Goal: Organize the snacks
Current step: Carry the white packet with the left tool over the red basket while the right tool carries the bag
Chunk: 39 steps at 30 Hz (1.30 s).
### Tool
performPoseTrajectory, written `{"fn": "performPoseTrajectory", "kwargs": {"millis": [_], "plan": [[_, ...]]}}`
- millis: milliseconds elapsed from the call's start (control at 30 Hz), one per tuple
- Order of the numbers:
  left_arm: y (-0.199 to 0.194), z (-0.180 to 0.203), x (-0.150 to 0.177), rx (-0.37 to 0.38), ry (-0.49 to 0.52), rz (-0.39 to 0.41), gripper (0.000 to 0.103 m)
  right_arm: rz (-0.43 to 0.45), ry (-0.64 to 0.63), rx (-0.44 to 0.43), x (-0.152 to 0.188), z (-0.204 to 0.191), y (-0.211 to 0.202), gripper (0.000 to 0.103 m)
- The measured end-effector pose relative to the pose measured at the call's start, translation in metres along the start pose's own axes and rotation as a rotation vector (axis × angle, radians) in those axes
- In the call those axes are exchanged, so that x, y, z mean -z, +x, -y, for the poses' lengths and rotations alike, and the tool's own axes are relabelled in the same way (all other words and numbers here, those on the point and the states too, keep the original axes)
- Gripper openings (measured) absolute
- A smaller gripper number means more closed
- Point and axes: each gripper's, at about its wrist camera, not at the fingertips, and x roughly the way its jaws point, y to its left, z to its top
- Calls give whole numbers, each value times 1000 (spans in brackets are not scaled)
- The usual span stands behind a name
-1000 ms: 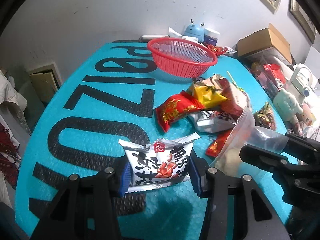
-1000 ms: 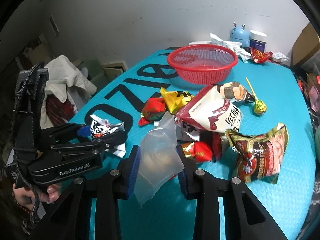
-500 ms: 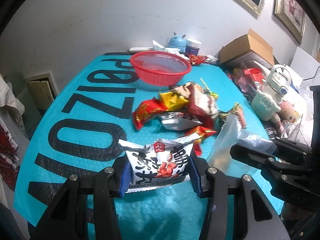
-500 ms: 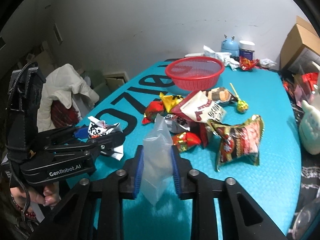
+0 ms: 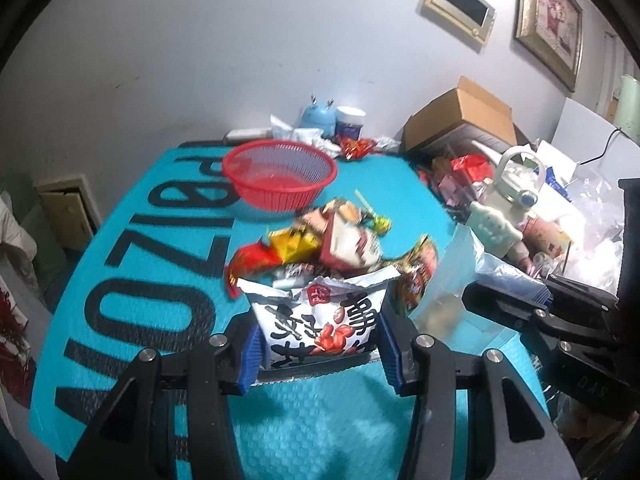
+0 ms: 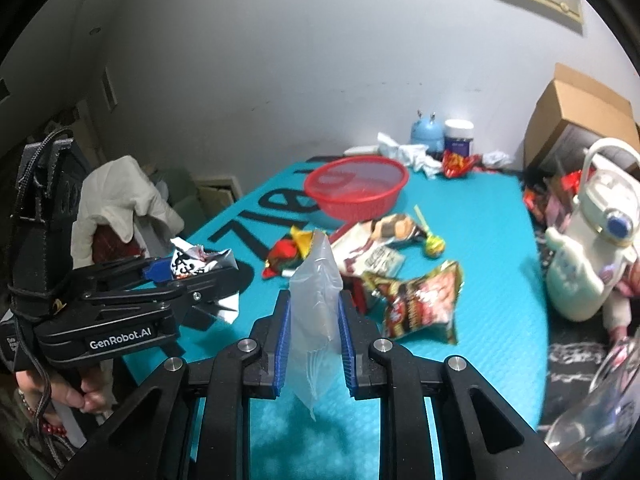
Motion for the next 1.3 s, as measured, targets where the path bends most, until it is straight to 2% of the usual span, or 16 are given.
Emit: {"fn": "performPoseTrajectory", "kwargs": {"millis": [267, 533, 833, 1033, 1300], "plan": [[0, 3, -37, 22, 31, 61, 48, 54, -51, 35, -33, 7, -10, 22], [8, -1, -81, 30, 64, 129, 48, 113, -117, 67, -77, 4, -2, 22], [29, -10, -135, 46, 91, 212, 48, 158, -148, 82, -123, -6, 34, 22], [51, -24, -170, 54, 71, 251, 48, 179, -133, 82, -149, -2, 60, 22], [95, -44, -205, 26, 44, 252, 48, 207, -112, 75, -184, 17, 102, 22]]}}
